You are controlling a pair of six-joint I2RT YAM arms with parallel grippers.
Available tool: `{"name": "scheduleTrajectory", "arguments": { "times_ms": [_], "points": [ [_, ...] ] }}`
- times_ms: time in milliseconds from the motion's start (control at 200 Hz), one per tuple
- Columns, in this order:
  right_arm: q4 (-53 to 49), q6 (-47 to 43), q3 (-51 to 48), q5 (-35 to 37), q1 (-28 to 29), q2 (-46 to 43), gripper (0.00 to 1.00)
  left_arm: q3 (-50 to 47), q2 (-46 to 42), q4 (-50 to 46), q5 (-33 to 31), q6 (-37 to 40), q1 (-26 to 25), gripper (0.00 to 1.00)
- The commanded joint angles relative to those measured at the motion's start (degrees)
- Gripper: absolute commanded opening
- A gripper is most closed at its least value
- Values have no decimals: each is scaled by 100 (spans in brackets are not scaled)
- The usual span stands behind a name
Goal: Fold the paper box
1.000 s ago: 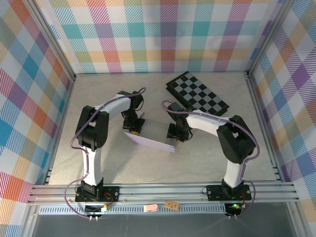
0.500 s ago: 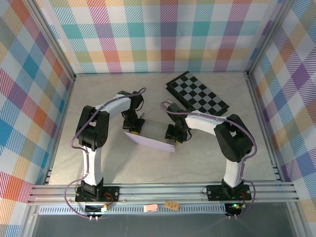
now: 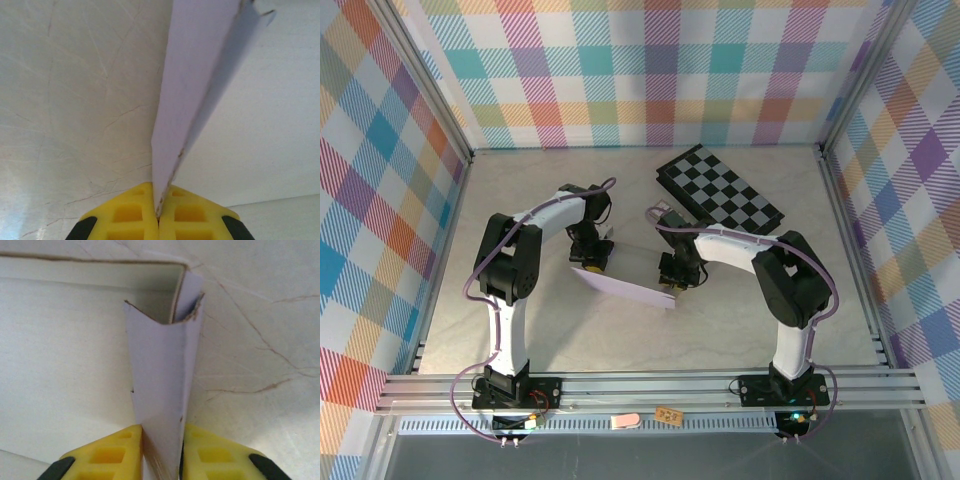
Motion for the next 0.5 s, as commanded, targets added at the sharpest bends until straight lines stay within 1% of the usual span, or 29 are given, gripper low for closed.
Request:
{"name": "scheduleTrajectory", "arguments": {
  "times_ms": [0,100,230,325,495],
  "points": [
    [-541,40,-110,368,61,172,18,171,96,86,-89,-110,-46,0],
    [-720,40,4,477,81,181,7,186,99,74,-91,-146,-51,0],
    [-1135,-4,310,657,135,301,0,204,79,83,-120,-206,-76,0],
    [-1415,20,491,824,179,358,0,207,53,112,-150,-264,-94,0],
    [-1435,-66,628,935,222,415,0,177,36,159,-116,-292,-108,0]
  ]
}}
